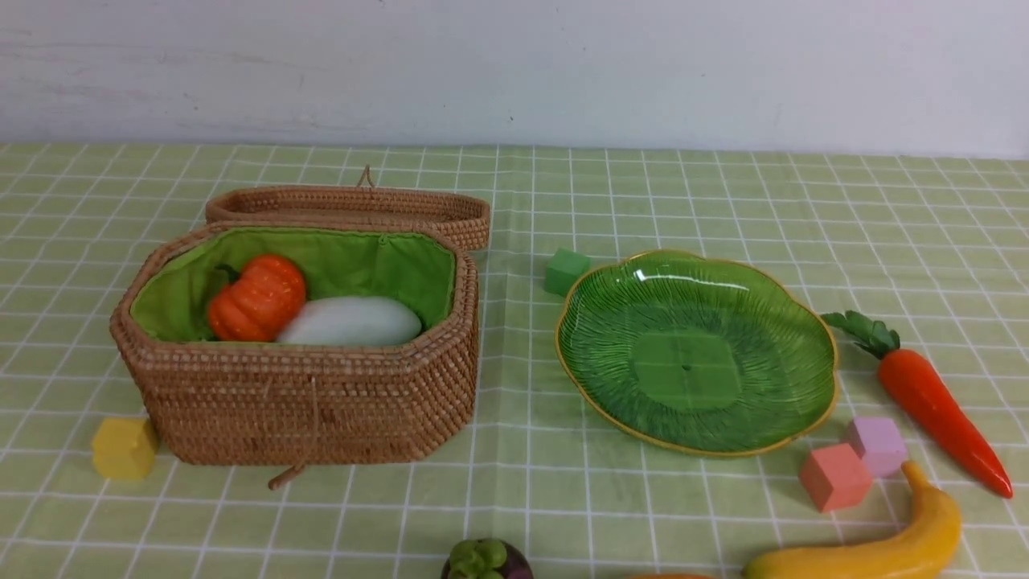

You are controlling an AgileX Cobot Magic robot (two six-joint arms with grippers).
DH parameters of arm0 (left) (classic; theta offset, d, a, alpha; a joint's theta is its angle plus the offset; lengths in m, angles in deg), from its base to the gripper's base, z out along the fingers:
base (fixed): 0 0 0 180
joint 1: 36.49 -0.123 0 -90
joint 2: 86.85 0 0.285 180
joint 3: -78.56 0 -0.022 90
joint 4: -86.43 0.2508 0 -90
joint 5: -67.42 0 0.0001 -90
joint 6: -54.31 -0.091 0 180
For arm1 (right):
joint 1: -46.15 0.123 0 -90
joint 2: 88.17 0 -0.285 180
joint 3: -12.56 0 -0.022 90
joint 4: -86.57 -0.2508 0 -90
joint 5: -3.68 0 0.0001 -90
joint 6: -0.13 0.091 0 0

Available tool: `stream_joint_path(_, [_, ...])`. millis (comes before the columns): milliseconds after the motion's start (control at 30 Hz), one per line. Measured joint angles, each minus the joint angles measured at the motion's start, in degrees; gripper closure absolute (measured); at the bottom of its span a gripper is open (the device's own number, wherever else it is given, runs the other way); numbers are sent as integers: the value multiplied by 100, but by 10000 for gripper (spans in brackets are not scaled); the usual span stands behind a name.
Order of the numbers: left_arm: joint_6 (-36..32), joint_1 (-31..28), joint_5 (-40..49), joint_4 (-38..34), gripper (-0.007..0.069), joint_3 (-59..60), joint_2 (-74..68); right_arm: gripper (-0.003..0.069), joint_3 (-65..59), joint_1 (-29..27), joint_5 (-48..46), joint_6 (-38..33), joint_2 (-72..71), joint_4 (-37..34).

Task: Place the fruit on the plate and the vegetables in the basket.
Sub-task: Use the right arm to grab a banana and put it into the right plate

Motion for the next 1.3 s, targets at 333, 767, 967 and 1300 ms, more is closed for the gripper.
stream_joint_path(333, [0, 0, 0, 0, 596, 0, 0, 418, 80, 595, -507, 0, 1983, 25])
stream_joint_path(767, [0, 0, 0, 0, 585, 0, 0, 392, 659, 2371, -2821, -595, 3315, -220])
stream_joint_path(967, [0, 0, 0, 0, 585, 0, 0, 256, 868, 2029, -3527, 1339, 3619, -13])
stream_joint_path(1300, [0, 0, 0, 0, 574, 0, 0, 41, 907, 1216, -3424, 4747, 3690, 81])
